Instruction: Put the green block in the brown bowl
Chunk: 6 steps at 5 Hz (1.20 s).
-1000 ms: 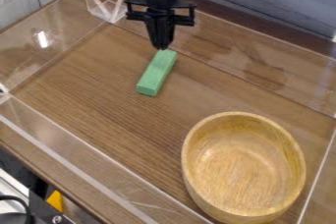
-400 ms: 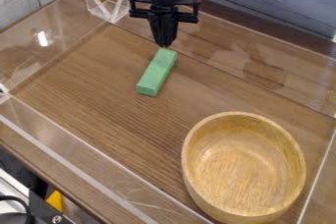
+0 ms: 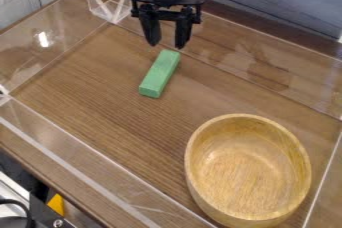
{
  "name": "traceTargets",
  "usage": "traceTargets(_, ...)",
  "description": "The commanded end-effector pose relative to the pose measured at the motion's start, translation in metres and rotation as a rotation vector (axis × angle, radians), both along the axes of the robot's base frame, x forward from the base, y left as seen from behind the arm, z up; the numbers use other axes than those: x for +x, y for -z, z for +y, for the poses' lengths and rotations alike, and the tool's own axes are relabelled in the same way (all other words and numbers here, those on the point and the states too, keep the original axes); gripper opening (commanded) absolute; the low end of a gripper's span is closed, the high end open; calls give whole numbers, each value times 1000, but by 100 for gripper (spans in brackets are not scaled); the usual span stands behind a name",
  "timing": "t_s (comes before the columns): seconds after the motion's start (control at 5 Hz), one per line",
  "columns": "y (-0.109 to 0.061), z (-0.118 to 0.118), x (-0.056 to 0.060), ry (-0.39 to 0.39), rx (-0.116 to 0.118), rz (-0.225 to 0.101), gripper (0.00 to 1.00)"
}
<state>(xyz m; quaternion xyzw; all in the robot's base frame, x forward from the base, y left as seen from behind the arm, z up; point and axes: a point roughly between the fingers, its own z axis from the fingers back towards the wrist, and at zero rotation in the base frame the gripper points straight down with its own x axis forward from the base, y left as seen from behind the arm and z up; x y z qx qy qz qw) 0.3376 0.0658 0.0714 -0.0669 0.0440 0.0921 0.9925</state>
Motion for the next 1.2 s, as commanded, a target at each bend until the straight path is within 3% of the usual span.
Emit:
traceTargets(0.0, -13, 2, 3, 31, 22, -37, 100)
traceTargets(1.0, 7, 8, -10, 89, 39, 18, 100)
